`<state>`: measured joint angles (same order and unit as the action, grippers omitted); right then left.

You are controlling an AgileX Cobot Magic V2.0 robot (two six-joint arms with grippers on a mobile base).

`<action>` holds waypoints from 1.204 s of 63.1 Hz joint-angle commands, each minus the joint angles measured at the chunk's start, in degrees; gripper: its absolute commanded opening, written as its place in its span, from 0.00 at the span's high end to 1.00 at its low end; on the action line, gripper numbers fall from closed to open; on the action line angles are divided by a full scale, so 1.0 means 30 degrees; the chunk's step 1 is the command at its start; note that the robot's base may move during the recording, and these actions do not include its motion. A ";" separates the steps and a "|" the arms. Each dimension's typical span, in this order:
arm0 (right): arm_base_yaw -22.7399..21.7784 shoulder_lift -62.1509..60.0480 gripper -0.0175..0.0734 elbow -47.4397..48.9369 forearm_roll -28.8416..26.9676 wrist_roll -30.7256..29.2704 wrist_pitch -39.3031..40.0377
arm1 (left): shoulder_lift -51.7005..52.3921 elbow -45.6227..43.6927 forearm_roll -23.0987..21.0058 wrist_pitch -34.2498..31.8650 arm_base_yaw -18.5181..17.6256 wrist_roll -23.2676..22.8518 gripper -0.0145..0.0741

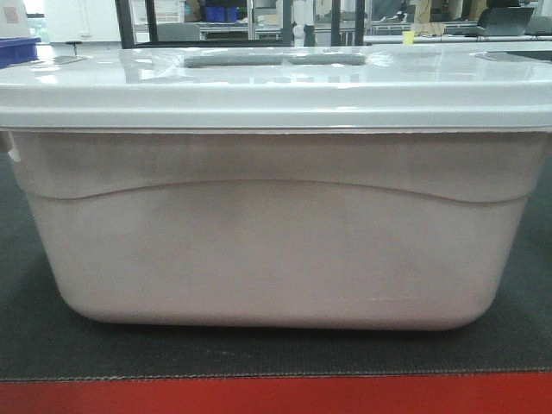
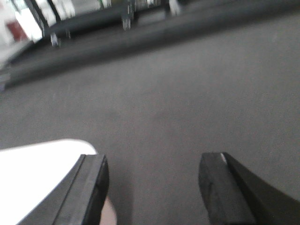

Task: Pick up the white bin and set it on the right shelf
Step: 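Close both grippers on the grey end handles of the pink bin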

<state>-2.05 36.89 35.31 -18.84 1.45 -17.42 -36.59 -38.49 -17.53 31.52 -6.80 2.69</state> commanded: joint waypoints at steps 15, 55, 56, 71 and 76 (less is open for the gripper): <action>-0.0053 0.5478 0.22 0.6606 -0.3558 -0.0483 -0.7381 | -0.6545 -0.5289 -0.5980 0.6831 0.0035 0.4655 0.38; -0.6931 1.3253 0.23 0.9027 -1.6233 -1.3115 -1.8962 | -1.5600 -0.6297 -2.0732 1.5086 0.7609 1.4526 0.38; -0.7094 1.3555 0.23 0.9027 -1.6594 -1.3459 -1.9430 | -1.5744 -0.6297 -2.0697 1.5086 0.7609 1.4526 0.38; -0.7208 1.6102 0.23 0.8227 -1.8177 -1.5215 -1.9752 | -1.7076 -0.6297 -2.0464 1.5086 0.7350 1.4526 0.39; -0.6684 1.6512 0.23 0.7431 -1.8733 -1.5956 -1.9752 | -1.7076 -0.6297 -2.0464 1.5086 0.6898 1.4560 0.39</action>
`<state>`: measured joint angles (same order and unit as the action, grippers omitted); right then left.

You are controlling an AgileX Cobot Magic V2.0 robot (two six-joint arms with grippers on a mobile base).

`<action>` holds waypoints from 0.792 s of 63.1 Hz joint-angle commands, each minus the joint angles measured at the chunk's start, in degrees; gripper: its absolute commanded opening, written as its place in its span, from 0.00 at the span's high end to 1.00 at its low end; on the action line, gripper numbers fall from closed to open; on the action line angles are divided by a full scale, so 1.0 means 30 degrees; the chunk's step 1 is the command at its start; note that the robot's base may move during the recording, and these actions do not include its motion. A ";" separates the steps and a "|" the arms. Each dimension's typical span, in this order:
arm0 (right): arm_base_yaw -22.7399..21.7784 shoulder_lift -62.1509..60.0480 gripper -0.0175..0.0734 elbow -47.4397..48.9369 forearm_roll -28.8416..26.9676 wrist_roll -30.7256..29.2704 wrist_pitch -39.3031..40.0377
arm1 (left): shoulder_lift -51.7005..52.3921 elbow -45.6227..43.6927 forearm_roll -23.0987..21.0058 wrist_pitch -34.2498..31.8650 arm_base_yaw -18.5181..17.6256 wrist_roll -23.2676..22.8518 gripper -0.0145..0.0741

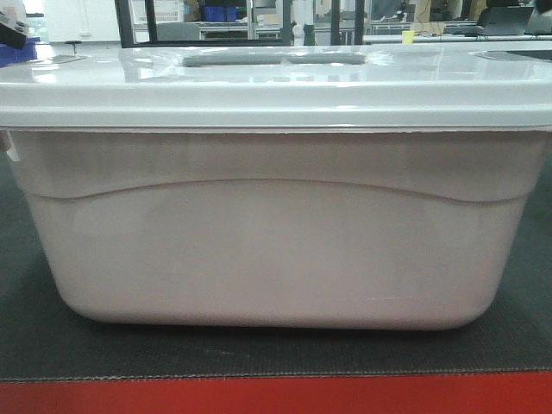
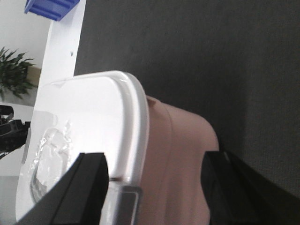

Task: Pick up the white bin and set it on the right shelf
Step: 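Close both grippers on the grey end handles of the pink bin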

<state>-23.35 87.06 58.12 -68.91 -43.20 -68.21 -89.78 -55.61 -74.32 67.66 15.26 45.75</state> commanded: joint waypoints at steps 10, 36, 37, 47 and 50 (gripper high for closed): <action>0.1448 -0.0036 0.23 -0.2101 -0.3749 -0.3031 -0.2822 | 0.0573 -0.0592 -0.1233 0.3040 -0.1495 0.0201 0.39; 0.2070 -0.0083 0.23 -0.3544 -0.5631 -0.3856 -0.2822 | 0.0573 -0.0592 -0.1174 0.3040 -0.2272 0.0117 0.39; 0.2133 -0.0083 0.23 -0.3544 -0.5656 -0.3856 -0.2822 | 0.0573 -0.0592 -0.1174 0.3040 -0.2313 0.0077 0.39; 0.2722 -0.0083 0.23 -0.3544 -0.5756 -0.3856 -0.2822 | 0.0573 -0.0592 -0.1435 0.3040 -0.3069 -0.0008 0.39; 0.2891 -0.0083 0.23 -0.3544 -0.5826 -0.3856 -0.2822 | 0.0573 -0.0592 -0.1506 0.3040 -0.3362 -0.0008 0.39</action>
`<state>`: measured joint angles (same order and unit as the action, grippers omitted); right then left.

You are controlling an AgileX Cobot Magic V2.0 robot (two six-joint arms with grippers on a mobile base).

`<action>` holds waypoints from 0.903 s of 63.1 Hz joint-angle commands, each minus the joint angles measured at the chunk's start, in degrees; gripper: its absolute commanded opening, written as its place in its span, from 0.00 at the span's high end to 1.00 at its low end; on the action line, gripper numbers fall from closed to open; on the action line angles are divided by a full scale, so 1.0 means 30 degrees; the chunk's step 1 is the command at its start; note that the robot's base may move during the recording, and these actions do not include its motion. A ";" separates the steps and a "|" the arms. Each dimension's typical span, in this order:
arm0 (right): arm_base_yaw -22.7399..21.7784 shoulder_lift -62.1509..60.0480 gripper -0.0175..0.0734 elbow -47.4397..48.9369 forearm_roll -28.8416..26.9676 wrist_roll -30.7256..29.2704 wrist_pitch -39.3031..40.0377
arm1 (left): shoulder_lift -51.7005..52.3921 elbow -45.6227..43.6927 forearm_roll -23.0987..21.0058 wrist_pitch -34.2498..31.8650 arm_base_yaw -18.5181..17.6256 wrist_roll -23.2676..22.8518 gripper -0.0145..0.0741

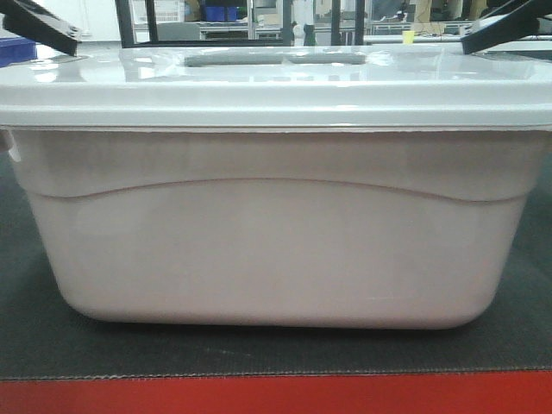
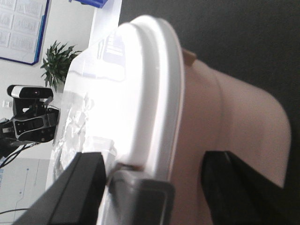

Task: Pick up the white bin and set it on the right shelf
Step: 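Close both grippers on the grey end handles of the pink bin, then lift the pink bin off the table with both grippers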

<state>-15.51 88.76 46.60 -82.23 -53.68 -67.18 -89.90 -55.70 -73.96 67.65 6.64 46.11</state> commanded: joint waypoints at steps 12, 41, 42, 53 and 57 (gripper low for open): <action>0.0623 -0.0649 0.26 0.0298 -0.1705 -0.0363 -0.3166 | 0.0612 -0.0562 -0.1725 0.3045 -0.1165 -0.0126 0.39; 0.0623 -0.1974 0.62 0.0298 -0.2435 -0.0349 -0.3166 | 0.0612 -0.0562 -0.4277 0.3045 -0.1319 -0.0126 0.89; 0.0623 -0.2082 0.62 0.0298 -0.2541 -0.0349 -0.3166 | 0.0612 -0.0562 -0.4359 0.3045 -0.1319 -0.0126 0.91; 0.0623 -0.3246 0.62 0.0298 -0.4216 -0.0331 -0.3166 | 0.0766 -0.0562 -0.5594 0.3045 -0.1319 -0.0126 0.98; 0.0623 -0.3646 0.62 0.0298 -0.4902 -0.0331 -0.3166 | 0.0897 -0.0562 -0.6129 0.3045 -0.1319 -0.0126 0.98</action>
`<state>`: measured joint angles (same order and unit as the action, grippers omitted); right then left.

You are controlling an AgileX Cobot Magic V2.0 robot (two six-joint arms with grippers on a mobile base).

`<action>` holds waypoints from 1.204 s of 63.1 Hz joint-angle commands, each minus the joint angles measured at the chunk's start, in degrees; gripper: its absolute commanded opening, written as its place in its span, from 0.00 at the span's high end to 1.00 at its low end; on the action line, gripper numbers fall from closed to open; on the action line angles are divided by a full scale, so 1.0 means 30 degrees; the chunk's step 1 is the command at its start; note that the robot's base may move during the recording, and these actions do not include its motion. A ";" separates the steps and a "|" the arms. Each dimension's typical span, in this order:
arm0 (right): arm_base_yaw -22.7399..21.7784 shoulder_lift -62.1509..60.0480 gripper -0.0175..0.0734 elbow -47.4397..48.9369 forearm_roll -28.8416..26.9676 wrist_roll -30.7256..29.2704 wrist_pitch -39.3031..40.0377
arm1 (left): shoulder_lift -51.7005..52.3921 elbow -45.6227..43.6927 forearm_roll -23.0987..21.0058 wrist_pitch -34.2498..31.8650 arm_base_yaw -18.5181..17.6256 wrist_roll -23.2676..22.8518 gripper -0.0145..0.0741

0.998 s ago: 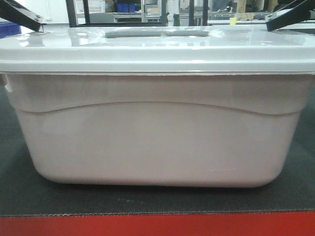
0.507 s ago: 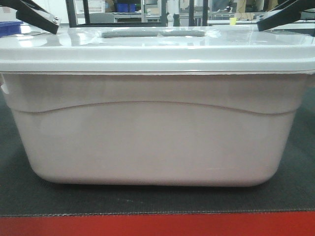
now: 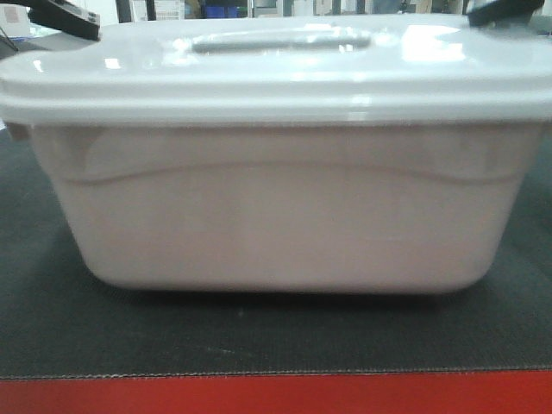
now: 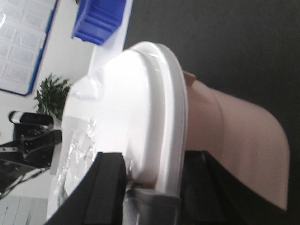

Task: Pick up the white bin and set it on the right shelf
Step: 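Lift the pink bin off the table with both grippers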

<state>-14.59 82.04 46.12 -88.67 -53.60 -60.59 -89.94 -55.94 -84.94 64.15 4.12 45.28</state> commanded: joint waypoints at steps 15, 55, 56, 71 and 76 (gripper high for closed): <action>0.0339 -0.2668 0.74 0.0456 -0.5836 -0.0106 -0.5363 | 0.2083 -0.0991 -0.3687 0.4212 -0.0477 0.0052 0.98; 0.1026 -0.4360 0.74 0.4359 -0.6436 0.3978 -0.4055 | 0.3499 -0.5702 -0.3800 0.4212 -0.0477 -0.2316 0.98; 0.1132 -0.4360 0.74 0.4510 -0.6436 0.4005 -0.3998 | 0.3499 -0.5702 -0.3759 0.4212 -0.0477 -0.2316 0.98; 0.2683 -0.4360 0.74 0.5920 -0.6436 0.4023 -0.1809 | 0.3499 -0.5702 -0.4000 0.4212 -0.0507 -0.2356 0.98; 0.3010 -0.4360 0.74 0.5920 -0.6436 0.4023 -0.1211 | 0.3499 -0.5702 -0.4454 0.4212 -0.0507 -0.2356 0.98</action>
<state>-9.14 71.35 61.41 -100.97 -42.34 -51.58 -81.91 -70.96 -92.82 62.03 4.57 37.66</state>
